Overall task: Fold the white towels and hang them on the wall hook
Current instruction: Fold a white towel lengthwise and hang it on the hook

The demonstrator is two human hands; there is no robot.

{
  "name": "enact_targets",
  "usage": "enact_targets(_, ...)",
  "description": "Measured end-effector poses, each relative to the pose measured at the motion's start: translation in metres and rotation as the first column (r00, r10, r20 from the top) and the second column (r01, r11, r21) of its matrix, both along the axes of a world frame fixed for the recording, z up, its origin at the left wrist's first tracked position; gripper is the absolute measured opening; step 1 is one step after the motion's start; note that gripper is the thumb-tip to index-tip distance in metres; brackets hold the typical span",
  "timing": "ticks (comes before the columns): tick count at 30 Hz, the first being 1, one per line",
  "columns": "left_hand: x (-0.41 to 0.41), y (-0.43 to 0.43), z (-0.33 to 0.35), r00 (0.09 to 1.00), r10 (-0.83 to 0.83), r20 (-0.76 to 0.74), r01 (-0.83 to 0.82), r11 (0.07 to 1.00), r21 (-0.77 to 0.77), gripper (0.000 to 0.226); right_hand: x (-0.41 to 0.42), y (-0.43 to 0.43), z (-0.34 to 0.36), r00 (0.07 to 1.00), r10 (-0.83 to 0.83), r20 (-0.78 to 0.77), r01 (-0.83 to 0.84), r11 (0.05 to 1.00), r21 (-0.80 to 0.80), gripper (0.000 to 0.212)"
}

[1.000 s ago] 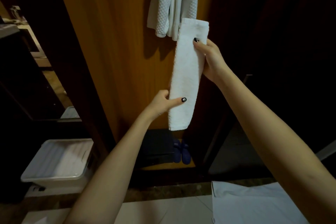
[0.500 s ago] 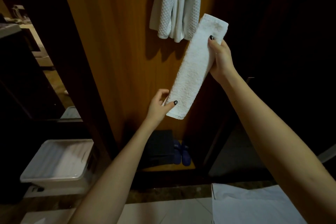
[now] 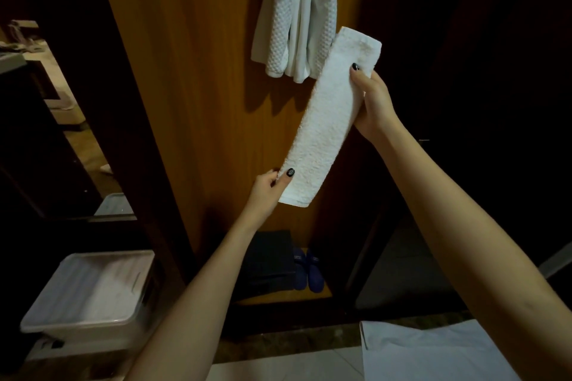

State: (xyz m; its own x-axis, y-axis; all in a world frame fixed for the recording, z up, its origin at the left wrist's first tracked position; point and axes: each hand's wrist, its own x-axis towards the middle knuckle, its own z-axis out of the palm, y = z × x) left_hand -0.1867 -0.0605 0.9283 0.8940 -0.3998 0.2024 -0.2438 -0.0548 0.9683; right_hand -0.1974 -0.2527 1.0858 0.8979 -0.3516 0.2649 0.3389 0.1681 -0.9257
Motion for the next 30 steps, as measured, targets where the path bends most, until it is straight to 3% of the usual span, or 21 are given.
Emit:
enact_targets(5,0.012,0.016,0.008,0.954,-0.037,-0.296,-0.063,0.945,-0.32,0.02,0.0,-0.001,-0.001,1.0,-0.008,0.011,0.008,0.999,0.041,0.018)
enact_targets(7,0.02,0.025,0.017,0.942,-0.074,-0.327,-0.055,0.928,-0.368,0.016,0.001,-0.002,0.001,1.0,-0.025,0.018,0.023,0.997,0.068,0.02)
enact_targets(11,0.045,0.048,0.042,0.944,-0.145,-0.295,0.034,0.936,-0.351,0.018,0.005,-0.002,0.006,0.995,-0.095,0.019,0.092,0.988,0.12,0.025)
enact_targets(19,0.094,0.07,0.115,1.0,-0.019,-0.018,0.015,0.972,-0.236,0.016,0.018,-0.003,0.027,0.96,-0.27,0.069,0.255,0.951,0.176,0.026)
enact_targets(24,0.135,0.071,0.171,0.995,0.046,0.084,-0.024,0.967,-0.254,0.02,0.034,-0.031,0.059,0.922,-0.38,0.076,0.379,0.925,0.029,0.02)
enact_targets(30,0.187,0.059,0.241,0.988,-0.097,0.122,0.124,0.961,-0.245,0.016,0.067,-0.064,0.107,0.896,-0.351,0.273,0.433,0.827,-0.359,0.038)
